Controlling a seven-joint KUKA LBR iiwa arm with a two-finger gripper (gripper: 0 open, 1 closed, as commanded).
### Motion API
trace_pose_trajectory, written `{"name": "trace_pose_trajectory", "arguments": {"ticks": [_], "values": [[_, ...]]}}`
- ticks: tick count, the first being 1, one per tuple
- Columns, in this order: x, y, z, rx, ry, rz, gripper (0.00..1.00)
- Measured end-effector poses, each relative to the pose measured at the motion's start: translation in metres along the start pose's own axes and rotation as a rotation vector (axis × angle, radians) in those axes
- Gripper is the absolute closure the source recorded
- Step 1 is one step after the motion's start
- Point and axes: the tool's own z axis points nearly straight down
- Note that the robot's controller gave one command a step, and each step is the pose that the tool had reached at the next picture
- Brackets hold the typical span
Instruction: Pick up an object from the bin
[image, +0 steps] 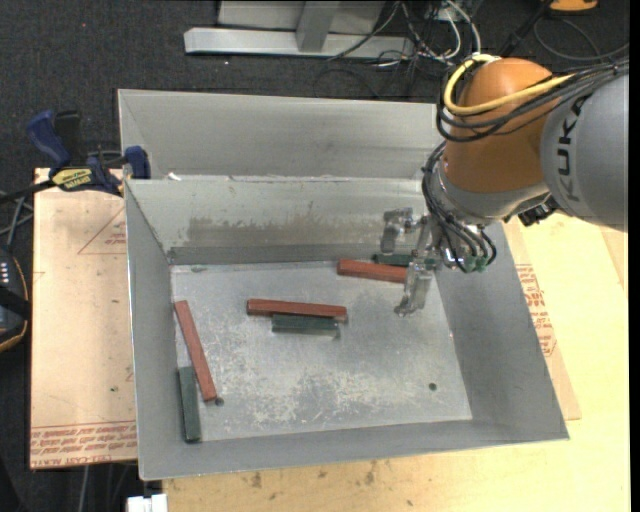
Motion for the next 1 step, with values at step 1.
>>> {"name": "trace_pose_trajectory", "arguments": {"ticks": [1], "values": [[-0.0014,0.0000,-0.0049,0.000,-0.008,0.000,0.00]]}}
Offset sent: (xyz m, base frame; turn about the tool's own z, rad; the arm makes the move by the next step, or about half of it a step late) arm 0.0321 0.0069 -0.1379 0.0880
